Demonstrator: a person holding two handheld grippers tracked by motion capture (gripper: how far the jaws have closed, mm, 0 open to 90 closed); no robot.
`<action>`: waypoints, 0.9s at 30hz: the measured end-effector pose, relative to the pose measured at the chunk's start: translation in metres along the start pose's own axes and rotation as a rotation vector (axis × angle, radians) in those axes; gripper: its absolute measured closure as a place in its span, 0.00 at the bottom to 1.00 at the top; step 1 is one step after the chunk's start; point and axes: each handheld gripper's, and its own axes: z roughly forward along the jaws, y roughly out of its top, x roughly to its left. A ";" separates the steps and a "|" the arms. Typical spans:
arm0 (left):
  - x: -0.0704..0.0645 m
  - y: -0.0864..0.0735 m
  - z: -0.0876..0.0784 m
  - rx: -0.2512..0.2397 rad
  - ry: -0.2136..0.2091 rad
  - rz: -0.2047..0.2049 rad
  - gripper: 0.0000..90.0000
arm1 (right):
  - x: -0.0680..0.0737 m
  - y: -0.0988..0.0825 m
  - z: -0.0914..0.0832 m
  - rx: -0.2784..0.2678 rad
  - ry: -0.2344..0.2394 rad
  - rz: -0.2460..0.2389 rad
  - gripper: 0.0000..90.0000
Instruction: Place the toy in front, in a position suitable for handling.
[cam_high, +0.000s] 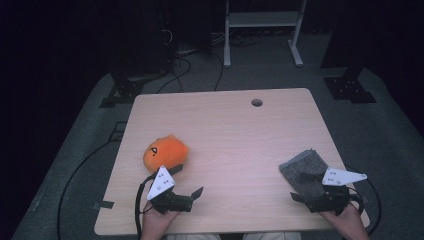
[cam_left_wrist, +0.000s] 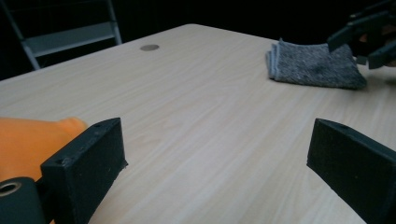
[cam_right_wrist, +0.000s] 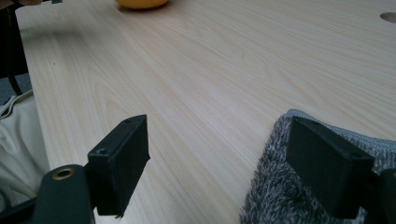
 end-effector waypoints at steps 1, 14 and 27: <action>0.003 0.001 -0.001 -0.001 0.006 -0.003 0.04 | -0.001 0.000 0.001 -0.002 -0.002 0.000 0.22; 0.061 0.014 -0.028 -0.054 0.142 -0.031 0.03 | 0.002 0.002 0.004 0.009 0.003 -0.009 0.22; 0.107 0.015 -0.033 -0.029 0.198 -0.026 0.03 | 0.002 0.002 0.006 0.015 0.000 -0.008 0.21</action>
